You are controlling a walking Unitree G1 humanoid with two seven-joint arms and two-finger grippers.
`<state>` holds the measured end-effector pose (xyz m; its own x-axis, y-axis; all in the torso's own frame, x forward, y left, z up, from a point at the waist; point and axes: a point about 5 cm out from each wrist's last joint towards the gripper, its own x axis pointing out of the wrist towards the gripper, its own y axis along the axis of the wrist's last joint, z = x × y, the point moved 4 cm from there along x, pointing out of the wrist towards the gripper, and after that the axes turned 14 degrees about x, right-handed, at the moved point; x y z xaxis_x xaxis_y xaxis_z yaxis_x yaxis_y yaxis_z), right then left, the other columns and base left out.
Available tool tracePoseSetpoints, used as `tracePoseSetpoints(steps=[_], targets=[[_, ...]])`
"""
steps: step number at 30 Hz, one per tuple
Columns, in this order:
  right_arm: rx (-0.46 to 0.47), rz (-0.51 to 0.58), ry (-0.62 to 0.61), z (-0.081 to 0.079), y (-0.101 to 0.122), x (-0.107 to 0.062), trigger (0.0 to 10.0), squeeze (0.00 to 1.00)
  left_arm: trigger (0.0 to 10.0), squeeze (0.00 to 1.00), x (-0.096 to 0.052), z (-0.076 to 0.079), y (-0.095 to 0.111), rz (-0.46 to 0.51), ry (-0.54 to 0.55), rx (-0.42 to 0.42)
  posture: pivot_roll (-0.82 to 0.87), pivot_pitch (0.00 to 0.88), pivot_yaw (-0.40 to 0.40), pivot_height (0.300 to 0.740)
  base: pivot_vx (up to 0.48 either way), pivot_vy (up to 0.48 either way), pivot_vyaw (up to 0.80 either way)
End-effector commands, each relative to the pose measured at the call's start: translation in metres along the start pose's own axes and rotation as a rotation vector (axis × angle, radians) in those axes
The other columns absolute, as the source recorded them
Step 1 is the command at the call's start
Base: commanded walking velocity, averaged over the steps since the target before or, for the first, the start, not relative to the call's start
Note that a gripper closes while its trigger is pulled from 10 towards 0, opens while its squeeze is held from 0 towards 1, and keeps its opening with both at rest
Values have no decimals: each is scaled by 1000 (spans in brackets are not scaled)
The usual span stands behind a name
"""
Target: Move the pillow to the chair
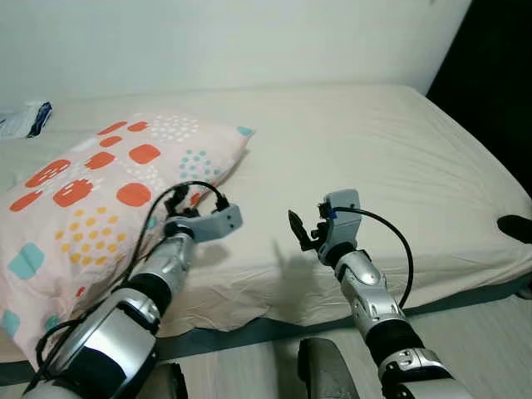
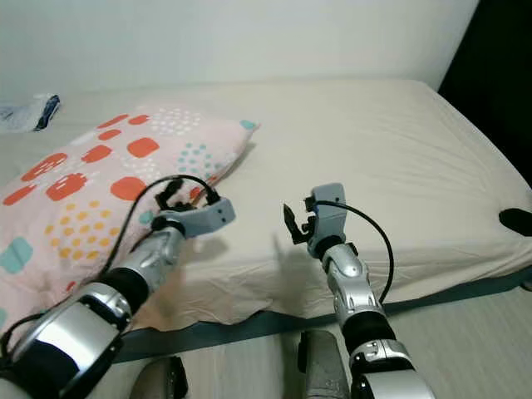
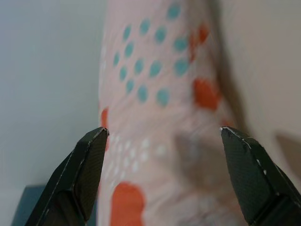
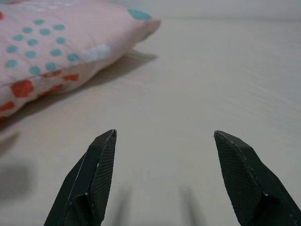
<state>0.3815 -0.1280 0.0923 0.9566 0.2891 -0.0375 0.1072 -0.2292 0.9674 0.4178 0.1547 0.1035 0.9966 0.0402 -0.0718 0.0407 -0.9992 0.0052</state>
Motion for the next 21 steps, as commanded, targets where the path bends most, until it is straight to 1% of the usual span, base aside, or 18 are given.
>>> tracePoseSetpoints(steps=[1,3,6,7,8,9,11,12,13,14,16,17,19,20,21], targets=[[19,-9,-14,3,-3,-2,10000,0,10000,0,0,3,-17,-49,-39,13,-72,102,-36,563,0,0,0],[22,-13,-15,3,-2,-2,10000,0,10000,0,-1,10,-37,-110,-102,-22,-69,96,-42,563,0,0,0],[23,-15,-13,3,0,0,10000,0,10000,0,-5,17,-57,-168,-153,-44,-69,93,-45,563,0,0,0],[23,-15,-13,3,0,0,10000,0,10000,0,-5,17,-57,-168,-153,-44,-69,93,-45,563,0,0,0],[22,-16,-12,2,1,1,10000,0,10000,0,-6,17,-61,-179,-156,-38,-68,92,-46,563,0,0,0],[21,-16,-11,2,1,2,10000,0,9686,0,-7,18,-66,-192,-163,-29,-67,92,-47,563,0,0,0],[21,-16,-11,2,1,2,10000,0,9686,0,-7,18,-66,-192,-163,-29,-67,92,-47,563,0,0,0],[21,-17,-10,2,1,2,10000,0,9294,0,-8,19,-71,-202,-171,-16,-66,90,-47,563,0,0,0],[21,-17,-10,2,1,2,10000,0,9294,0,-8,19,-71,-202,-171,-16,-66,90,-47,563,0,0,0],[21,-16,-10,2,2,3,10000,0,8118,0,-10,22,-79,-217,-187,-1,-66,89,-45,563,0,0,0],[21,-16,-10,2,2,3,10000,0,8118,0,-10,22,-79,-217,-187,-1,-66,89,-45,563,0,0,0],[21,-16,-11,2,2,2,10000,0,5686,0,-11,23,-81,-220,-193,-1,-66,89,-44,563,0,0,0],[22,-15,-14,3,3,2,10000,0,0,0,-11,23,-82,-218,-199,-16,-65,86,-43,563,0,0,0],[23,-15,-15,3,2,2,10000,0,0,0,-10,22,-82,-216,-202,-25,-65,86,-43,563,0,0,0],[23,-15,-16,3,3,2,10000,0,0,0,-10,22,-81,-213,-203,-51,-63,84,-44,563,0,0,0]])
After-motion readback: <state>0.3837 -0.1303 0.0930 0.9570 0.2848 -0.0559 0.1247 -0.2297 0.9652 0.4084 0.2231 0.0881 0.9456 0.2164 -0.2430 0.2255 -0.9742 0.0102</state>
